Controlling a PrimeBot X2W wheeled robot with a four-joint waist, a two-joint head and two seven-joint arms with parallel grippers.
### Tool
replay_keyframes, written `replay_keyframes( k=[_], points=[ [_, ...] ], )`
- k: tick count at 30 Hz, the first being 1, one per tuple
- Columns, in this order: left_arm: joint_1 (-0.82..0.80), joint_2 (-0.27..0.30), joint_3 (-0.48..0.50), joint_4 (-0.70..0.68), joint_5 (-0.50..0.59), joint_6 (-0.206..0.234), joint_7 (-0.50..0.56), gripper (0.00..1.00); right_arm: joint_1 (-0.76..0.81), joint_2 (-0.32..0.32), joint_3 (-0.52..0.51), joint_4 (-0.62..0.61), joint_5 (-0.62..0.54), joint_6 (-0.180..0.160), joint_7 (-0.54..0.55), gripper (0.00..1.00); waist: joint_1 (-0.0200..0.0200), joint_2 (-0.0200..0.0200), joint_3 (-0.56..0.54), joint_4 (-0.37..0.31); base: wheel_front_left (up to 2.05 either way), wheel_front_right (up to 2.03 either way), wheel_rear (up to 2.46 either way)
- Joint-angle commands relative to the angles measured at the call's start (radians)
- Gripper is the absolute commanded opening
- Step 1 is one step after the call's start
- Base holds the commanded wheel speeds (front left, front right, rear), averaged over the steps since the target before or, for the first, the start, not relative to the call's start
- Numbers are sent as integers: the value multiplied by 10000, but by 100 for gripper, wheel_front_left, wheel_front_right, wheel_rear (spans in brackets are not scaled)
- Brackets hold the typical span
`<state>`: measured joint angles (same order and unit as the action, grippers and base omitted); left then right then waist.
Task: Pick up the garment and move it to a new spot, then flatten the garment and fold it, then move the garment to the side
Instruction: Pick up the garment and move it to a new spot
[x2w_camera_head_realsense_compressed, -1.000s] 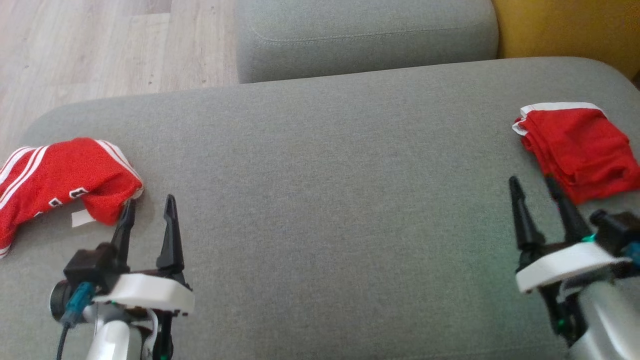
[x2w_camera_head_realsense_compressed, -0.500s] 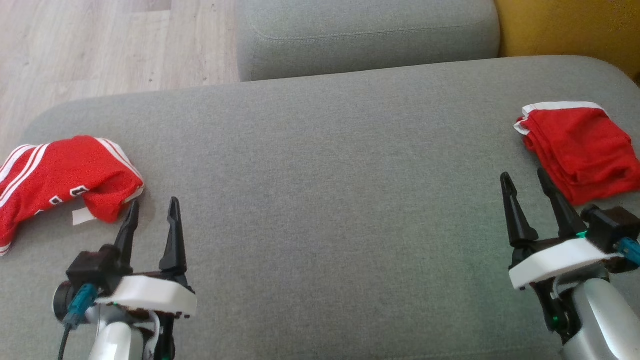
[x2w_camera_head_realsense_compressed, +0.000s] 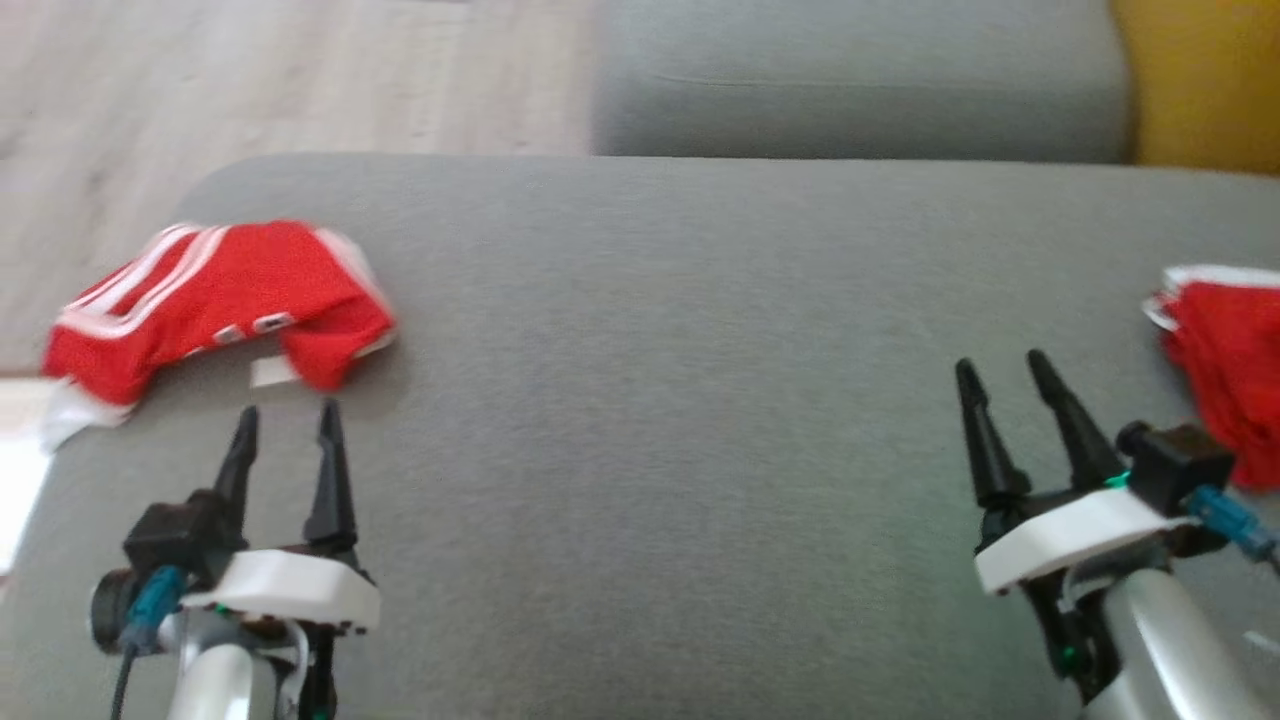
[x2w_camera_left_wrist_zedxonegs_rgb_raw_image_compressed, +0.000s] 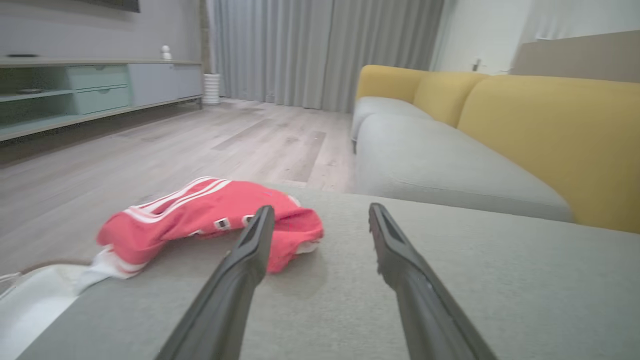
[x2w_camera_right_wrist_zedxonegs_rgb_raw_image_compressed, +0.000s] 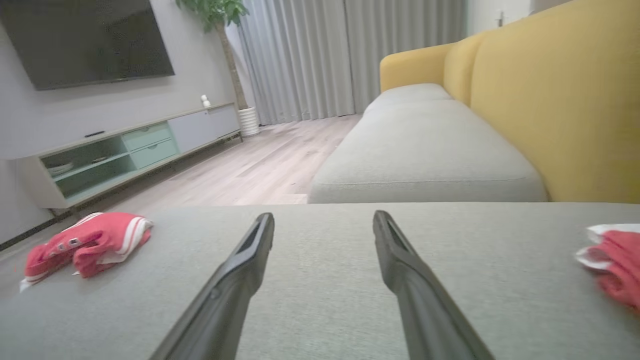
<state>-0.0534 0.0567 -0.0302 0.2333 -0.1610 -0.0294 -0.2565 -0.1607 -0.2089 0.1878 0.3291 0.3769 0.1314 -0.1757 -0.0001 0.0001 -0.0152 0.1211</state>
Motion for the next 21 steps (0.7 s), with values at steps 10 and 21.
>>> replay_keyframes(
  k=[10,21],
  points=[
    [-410,374,644,-134,-23,179,-45,100,-196,220,671,-204,112,-7,-86,100,1,-1,-157,2102,0,0,0],
    [-1122,547,901,-424,-799,82,981,100,-366,199,884,-213,145,-7,-132,100,1,-1,109,2153,0,0,0]
  ],
)
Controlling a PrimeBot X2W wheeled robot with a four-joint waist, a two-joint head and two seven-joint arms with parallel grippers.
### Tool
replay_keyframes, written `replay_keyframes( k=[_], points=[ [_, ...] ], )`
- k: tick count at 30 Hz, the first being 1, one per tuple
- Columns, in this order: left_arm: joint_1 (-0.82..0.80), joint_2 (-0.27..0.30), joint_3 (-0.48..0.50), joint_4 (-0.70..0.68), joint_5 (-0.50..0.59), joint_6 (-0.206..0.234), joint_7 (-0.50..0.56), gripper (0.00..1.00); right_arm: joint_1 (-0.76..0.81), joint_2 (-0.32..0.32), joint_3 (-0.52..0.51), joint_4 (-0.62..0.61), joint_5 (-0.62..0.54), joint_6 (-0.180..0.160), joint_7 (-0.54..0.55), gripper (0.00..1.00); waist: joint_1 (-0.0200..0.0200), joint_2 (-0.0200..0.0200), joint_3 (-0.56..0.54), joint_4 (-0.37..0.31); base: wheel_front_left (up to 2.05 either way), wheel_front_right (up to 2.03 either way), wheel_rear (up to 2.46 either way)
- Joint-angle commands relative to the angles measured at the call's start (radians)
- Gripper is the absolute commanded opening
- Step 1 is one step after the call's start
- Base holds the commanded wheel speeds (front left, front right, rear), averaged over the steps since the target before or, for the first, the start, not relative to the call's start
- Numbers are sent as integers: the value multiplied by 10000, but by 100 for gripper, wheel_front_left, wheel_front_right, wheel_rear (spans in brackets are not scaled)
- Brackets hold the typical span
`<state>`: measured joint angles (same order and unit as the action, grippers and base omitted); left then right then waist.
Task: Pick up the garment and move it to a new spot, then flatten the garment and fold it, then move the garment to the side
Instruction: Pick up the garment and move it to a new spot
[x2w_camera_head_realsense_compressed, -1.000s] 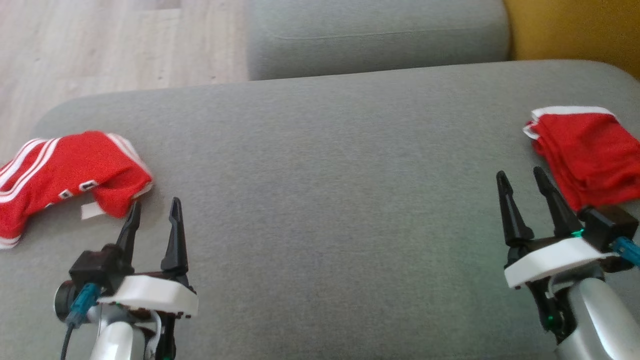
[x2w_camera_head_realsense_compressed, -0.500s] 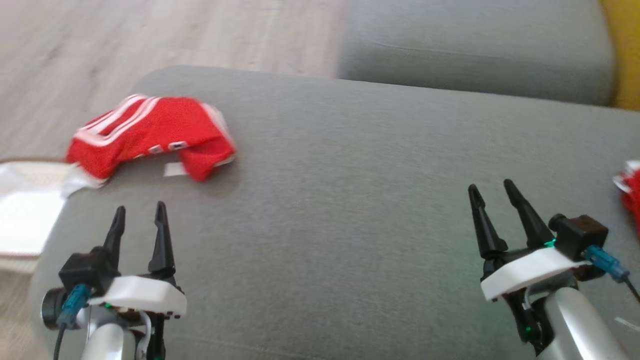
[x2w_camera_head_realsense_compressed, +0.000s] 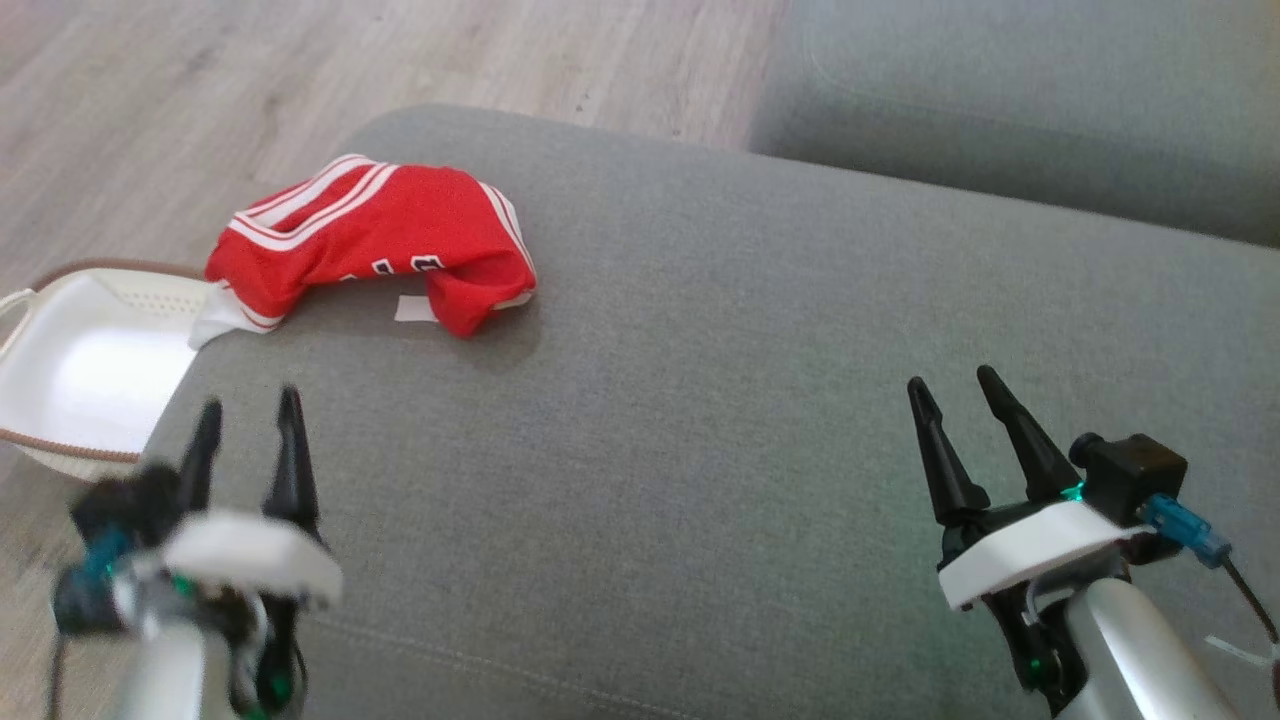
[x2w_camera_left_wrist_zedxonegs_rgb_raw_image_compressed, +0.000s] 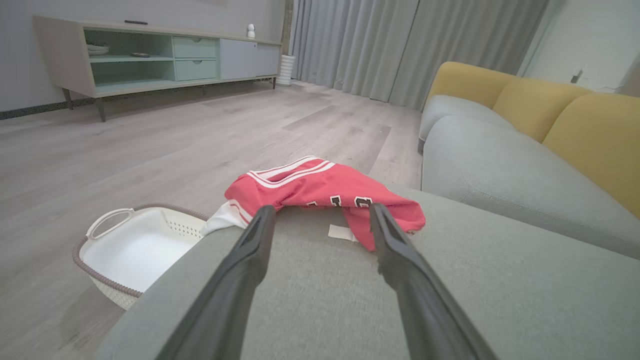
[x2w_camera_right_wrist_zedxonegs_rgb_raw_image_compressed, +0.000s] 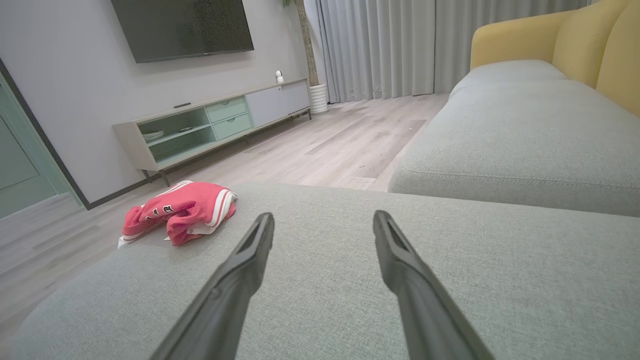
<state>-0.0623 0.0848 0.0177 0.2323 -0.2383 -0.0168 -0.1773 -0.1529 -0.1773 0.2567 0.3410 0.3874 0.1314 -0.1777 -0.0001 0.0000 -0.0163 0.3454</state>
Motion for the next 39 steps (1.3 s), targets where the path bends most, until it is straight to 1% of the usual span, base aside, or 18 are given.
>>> replay_keyframes(
  k=[1,4,6,7,8,12,16,20,24,25,29,32,33,34,35,39],
  points=[
    [-1389,408,467,-452,-103,-82,529,100,-472,-142,202,-365,32,-7,-92,100,1,0,206,-145,0,0,0],
    [-2705,912,583,-452,-344,-204,1787,100,-631,-205,240,-529,11,-7,-8,100,1,0,539,-415,0,0,0],
    [-3664,1182,680,-153,-705,-335,2754,100,-760,-235,212,-678,-18,-7,53,100,1,0,846,-642,0,0,0],
    [-3664,1182,680,-153,-705,-335,2754,100,-760,-235,212,-678,-18,-7,53,100,1,0,846,-642,0,0,0],
    [-4142,1373,685,112,-792,-388,3223,100,-831,-245,212,-758,-36,-7,90,100,1,0,1026,-773,0,0,0],
    [-5990,1982,827,1666,-1243,-543,4599,100,-1202,-263,304,-1070,-99,-7,230,100,1,0,1879,-1442,0,0,0],
    [-7392,2605,922,3470,-1496,-692,5375,100,-1623,-244,396,-1301,-146,-7,291,100,1,0,2780,-2299,0,0,0],
    [-8189,3111,952,5158,-1630,-780,5939,100,-1936,-209,406,-1345,-149,-7,212,100,1,0,3462,-3038,0,0,0],
    [-8513,3321,936,6484,-1750,-840,6263,100,-2098,-179,390,-1268,-127,-7,75,100,1,0,3852,-3495,0,0,0],
    [-8548,3321,877,7062,-1837,-896,6504,100,-2170,-168,412,-1203,-111,-7,18,100,1,0,3962,-3624,0,0,0],
    [-8574,3278,561,7951,-1927,-1035,7110,100,-2258,-159,445,-1084,-85,-7,-79,100,1,0,4041,-3701,0,0,0],
    [-8658,3257,357,8222,-2062,-1100,7343,100,-2297,-150,450,-999,-74,-7,-108,100,1,0,4056,-3670,0,0,0],
    [-8694,3260,294,8261,-2087,-1110,7310,76,-2317,-146,456,-963,-68,-7,-104,100,1,0,4054,-3649,0,0,0],
    [-8725,3259,216,8274,-2098,-1118,7231,27,-2339,-143,467,-927,-60,-7,-97,100,1,0,4048,-3626,0,0,0],
    [-8752,3254,163,8272,-2131,-1124,7102,0,-2359,-138,484,-894,-56,-7,-91,100,1,0,4034,-3600,0,0,0],
    [-8830,3195,-213,8131,-2360,-1134,6817,0,-2402,-116,573,-766,-16,-7,-118,100,1,0,3883,-3504,0,0,0]
  ],
)
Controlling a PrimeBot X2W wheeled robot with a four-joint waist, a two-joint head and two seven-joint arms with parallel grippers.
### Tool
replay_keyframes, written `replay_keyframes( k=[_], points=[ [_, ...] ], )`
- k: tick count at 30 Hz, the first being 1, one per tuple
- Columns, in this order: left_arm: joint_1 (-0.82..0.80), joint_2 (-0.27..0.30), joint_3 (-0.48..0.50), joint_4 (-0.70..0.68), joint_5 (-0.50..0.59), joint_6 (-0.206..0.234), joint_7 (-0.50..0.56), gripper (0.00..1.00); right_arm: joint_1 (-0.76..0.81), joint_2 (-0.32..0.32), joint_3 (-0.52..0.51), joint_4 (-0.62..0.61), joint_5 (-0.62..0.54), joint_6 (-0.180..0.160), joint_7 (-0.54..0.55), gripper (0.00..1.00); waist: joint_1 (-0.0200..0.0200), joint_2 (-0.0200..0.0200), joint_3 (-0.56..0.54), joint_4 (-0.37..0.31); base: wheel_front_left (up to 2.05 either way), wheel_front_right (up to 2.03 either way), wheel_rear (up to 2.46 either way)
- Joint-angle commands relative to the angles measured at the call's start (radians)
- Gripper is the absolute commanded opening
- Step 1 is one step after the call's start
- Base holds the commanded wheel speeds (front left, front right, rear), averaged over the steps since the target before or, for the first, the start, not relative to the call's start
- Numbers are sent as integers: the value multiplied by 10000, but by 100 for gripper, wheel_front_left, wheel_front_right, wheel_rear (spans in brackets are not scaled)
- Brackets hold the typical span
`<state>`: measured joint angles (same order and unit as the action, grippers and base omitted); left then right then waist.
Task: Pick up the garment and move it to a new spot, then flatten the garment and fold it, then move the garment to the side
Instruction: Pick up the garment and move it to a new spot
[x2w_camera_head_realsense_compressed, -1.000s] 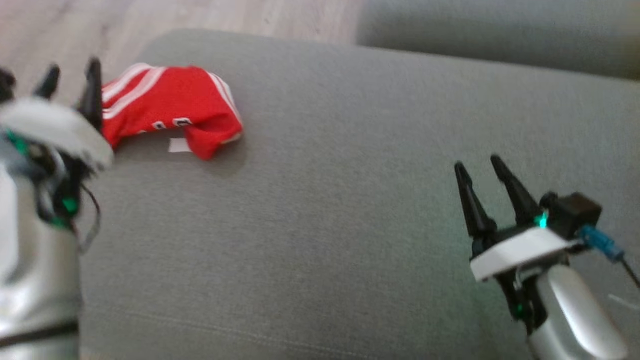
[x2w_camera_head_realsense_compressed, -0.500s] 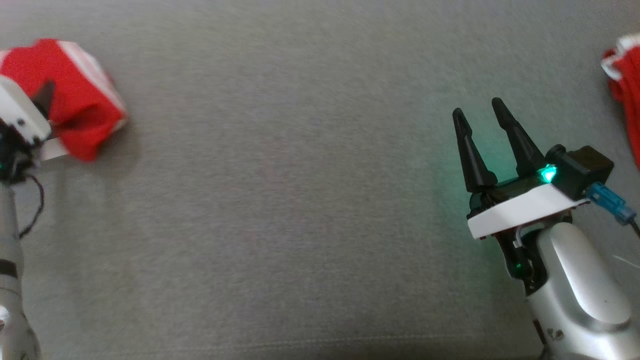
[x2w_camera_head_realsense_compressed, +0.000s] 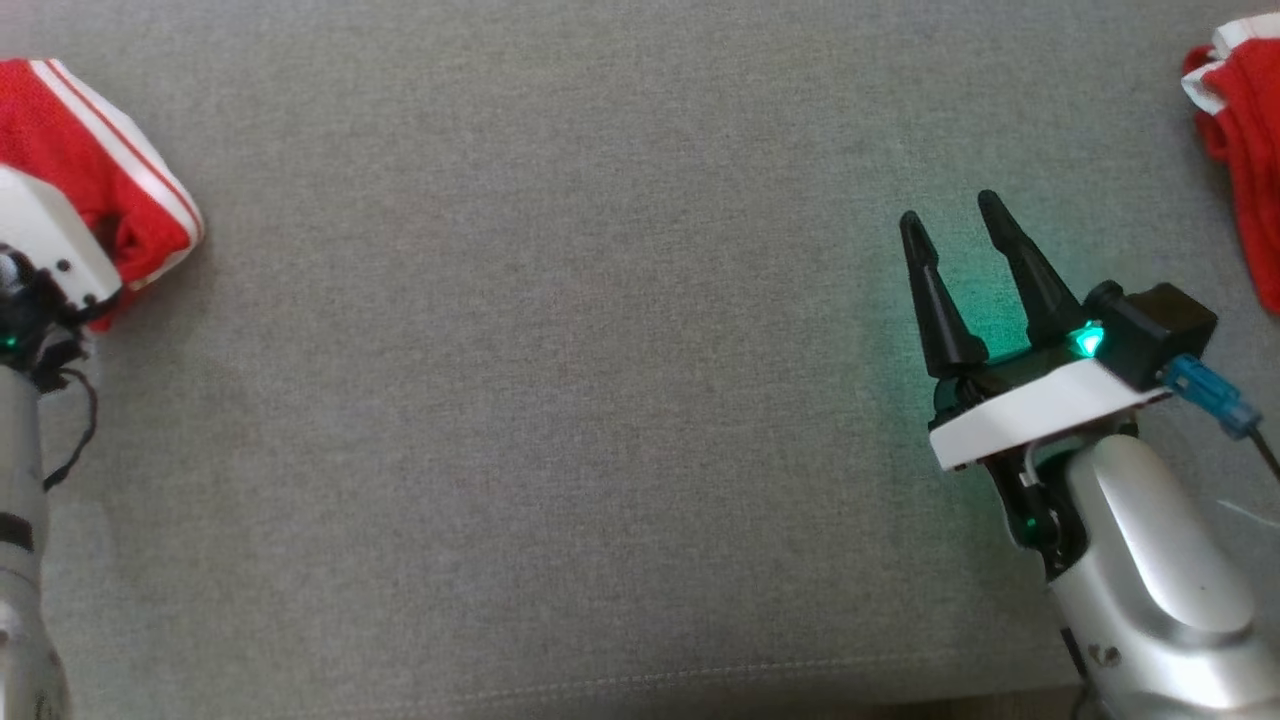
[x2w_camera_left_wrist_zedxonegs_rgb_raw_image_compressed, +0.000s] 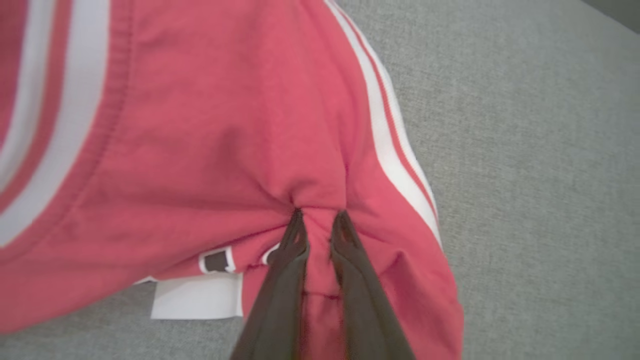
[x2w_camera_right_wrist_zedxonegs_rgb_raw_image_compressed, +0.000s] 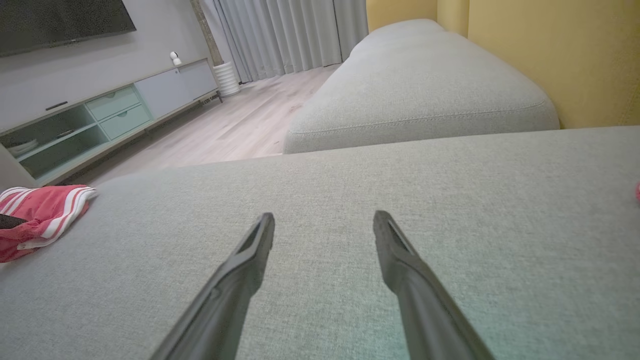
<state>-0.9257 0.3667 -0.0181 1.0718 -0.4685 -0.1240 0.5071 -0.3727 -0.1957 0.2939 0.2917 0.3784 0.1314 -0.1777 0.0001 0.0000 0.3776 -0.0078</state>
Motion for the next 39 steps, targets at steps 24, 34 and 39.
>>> replay_keyframes(
  k=[24,34,39],
  points=[
    [27,531,-4551,-6237,-2478,-66,-666,0,906,114,216,549,521,-7,-451,100,-1,0,-3277,-636,0,0,0],
    [1740,-876,-6084,-7919,-2743,-66,-1349,0,1227,87,124,222,451,-7,-233,100,-1,0,-3286,-1336,0,0,0],
    [2696,-1929,-6921,-6187,-1833,105,-3265,0,1246,164,170,194,466,-7,-201,100,-1,0,-3178,-1651,0,0,0]
  ],
)
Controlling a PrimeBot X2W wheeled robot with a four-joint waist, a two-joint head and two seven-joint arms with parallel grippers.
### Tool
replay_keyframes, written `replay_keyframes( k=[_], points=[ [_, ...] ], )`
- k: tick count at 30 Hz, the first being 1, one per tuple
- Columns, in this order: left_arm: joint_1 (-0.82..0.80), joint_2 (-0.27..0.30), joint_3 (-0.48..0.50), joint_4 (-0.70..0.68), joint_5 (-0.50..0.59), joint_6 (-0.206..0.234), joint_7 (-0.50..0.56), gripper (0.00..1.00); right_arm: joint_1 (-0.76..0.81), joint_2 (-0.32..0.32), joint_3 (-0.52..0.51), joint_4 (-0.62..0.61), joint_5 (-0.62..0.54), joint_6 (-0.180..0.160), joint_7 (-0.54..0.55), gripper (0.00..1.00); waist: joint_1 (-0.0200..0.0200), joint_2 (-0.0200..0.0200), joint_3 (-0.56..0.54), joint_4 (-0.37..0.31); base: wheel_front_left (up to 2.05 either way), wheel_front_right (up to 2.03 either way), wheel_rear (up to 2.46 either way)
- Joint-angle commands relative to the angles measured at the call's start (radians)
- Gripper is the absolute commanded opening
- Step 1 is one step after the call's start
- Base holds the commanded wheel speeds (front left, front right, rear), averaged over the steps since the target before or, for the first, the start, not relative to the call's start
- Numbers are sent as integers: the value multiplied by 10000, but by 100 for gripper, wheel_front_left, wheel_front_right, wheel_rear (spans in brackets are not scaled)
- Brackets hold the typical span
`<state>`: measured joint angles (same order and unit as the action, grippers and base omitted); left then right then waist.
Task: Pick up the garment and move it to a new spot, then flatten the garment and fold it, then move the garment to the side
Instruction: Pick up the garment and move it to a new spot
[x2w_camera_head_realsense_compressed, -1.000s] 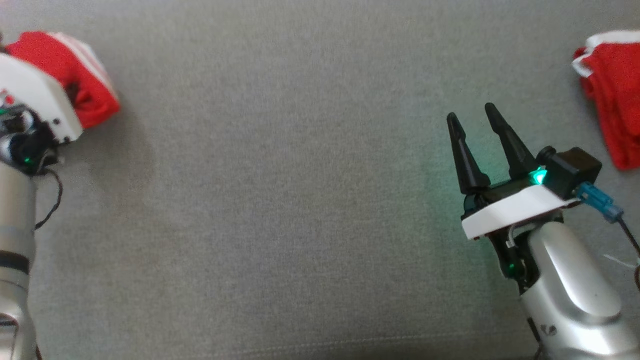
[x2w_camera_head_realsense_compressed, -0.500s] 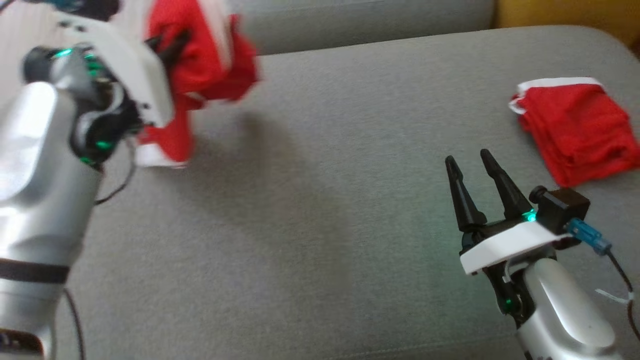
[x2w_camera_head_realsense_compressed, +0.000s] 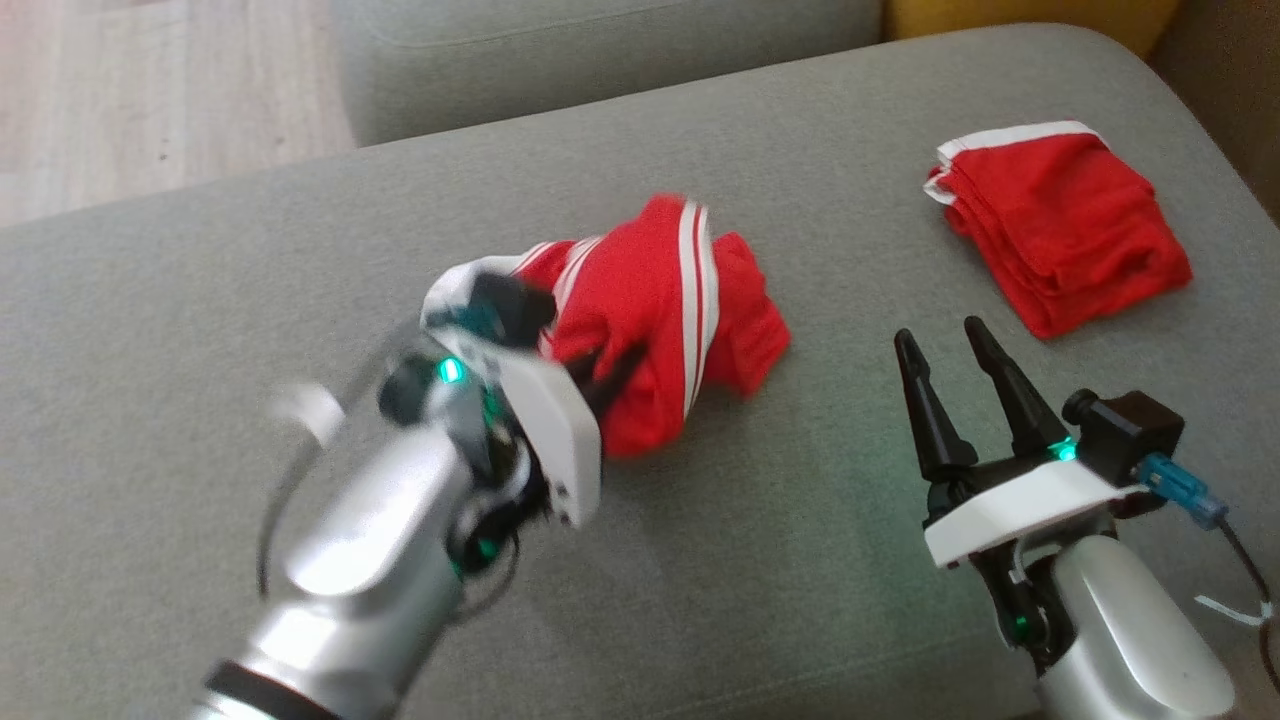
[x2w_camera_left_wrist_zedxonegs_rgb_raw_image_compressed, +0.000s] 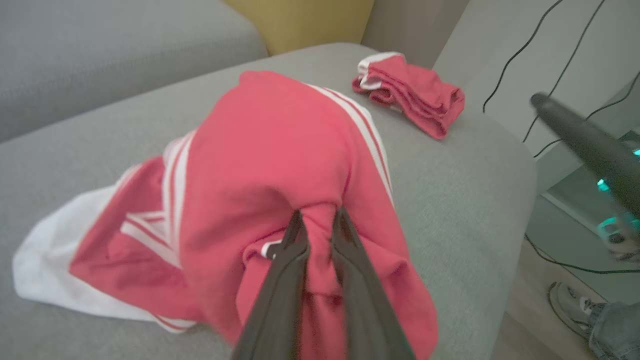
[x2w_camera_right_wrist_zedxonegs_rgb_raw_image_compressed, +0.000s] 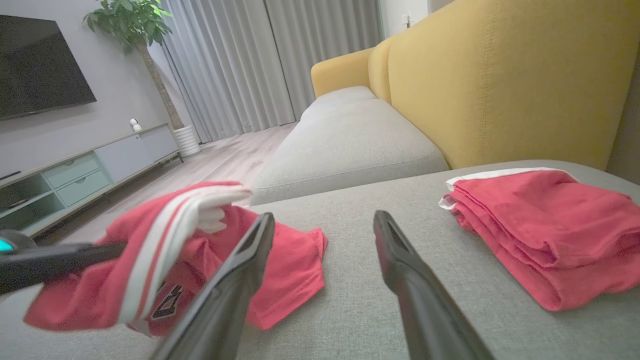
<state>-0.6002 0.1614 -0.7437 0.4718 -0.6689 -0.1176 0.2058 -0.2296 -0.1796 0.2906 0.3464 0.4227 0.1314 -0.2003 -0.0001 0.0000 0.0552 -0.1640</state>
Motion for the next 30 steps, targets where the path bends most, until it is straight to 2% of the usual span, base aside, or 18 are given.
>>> replay_keyframes(
  k=[1,2,3,4,10,13,15,16,20,24,27,30],
  points=[
    [-421,-96,242,284,285,76,-671,0,-195,9,225,-351,26,-7,28,100,1,0,59,-138,0,0,0],
    [-288,-303,161,762,316,73,-996,27,-201,5,234,-343,30,-7,29,100,1,0,62,-175,0,0,0],
    [-215,-442,34,1188,391,58,-1270,91,-202,-6,230,-334,35,-7,30,100,1,0,64,-200,0,0,0],
    [-200,-552,-61,1538,464,44,-1566,100,-197,-22,219,-330,40,-7,29,100,1,0,65,-210,0,0,0],
    [-656,-738,-105,2342,619,-18,-2946,100,-7,-119,10,-334,-2,-7,41,100,1,0,-93,61,0,0,0],
    [-838,-410,137,2061,536,-29,-3315,100,87,-126,-88,-394,-26,-7,49,100,1,0,-219,280,0,0,0],
    [-852,-35,425,1657,499,128,-3604,100,164,-126,-163,-436,-37,-7,40,100,1,0,-292,427,0,0,0],
    [-852,-35,425,1657,499,128,-3604,100,164,-126,-163,-436,-37,-7,40,100,1,0,-292,427,0,0,0],
    [-483,962,1064,604,580,835,-4100,100,333,-126,-285,-544,-76,-7,46,100,1,0,-393,679,0,0,0],
    [635,1884,1936,-834,525,1643,-4509,100,441,-122,-339,-670,-91,-7,64,100,1,0,-417,758,0,0,0],
    [1868,2351,2648,-1879,553,2350,-4635,100,519,-122,-466,-759,-79,-7,29,100,1,0,-408,798,0,0,0],
    [3154,2545,3389,-2740,810,3079,-4667,100,647,-62,-651,-814,-72,-7,-23,100,1,0,-417,837,0,0,0]
  ],
)
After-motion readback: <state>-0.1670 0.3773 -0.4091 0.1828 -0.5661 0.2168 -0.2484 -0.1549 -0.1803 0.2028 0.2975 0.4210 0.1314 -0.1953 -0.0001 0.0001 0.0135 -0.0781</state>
